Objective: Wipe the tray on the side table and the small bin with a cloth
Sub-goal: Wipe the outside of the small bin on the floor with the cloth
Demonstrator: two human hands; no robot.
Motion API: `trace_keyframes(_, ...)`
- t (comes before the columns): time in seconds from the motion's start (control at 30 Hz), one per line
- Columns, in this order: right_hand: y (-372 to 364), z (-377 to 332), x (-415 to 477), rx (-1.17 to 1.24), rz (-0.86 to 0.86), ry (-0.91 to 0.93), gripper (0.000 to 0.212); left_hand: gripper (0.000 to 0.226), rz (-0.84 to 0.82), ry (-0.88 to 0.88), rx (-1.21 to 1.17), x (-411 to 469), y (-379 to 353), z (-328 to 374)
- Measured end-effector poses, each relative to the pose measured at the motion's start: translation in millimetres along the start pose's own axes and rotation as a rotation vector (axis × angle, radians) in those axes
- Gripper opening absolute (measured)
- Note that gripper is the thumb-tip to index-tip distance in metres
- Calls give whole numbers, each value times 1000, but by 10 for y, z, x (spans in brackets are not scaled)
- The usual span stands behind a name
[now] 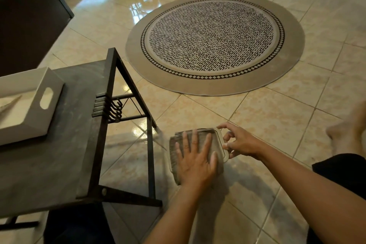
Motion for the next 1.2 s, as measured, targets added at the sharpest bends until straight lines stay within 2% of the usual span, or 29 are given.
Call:
trace_keyframes(0.07, 3, -9, -7, 3, 4, 3, 58, 64, -37, -6, -11, 143, 51, -19)
trace_keyframes(0.13, -1, -16, -21, -5, 13, 1, 59, 65, -51, 83, -60, 222, 137, -256)
trace_keyframes(0.23, -15, -16, -29, -20, 22, -3, 60, 66, 13, 190, -49, 103, 220, -563)
trace_keyframes(0.4, -17, -12, 1, -26, -2, -5, 60, 65, -1, 63, 4, -88, 82, -277)
trace_keyframes(0.73, -22, -66, 14, -19, -92, -1, 67, 61, -62, -143, 51, 110, 40, 226)
trace_keyframes(0.93, -16, -29, 29, 36, -78, -1, 64, 60, -60, -120, 46, 249, 91, 214)
trace_keyframes(1.1, -8, 39, 50, 39, -27, -18, 67, 62, -53, 63, -24, 304, 115, -40)
trace_keyframes(1.2, -18, 12, 44, 40, -42, -6, 62, 61, -53, -138, -2, 195, 69, 177)
Point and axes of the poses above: each hand's wrist, its own x-axis towards the middle knuckle, its own y-axis out of the back of the hand, z = x × y, the point moved 8 cm from there along x, towards the middle knuckle, and after that the axes turned 1 degree about y, right-handed, at the moved point
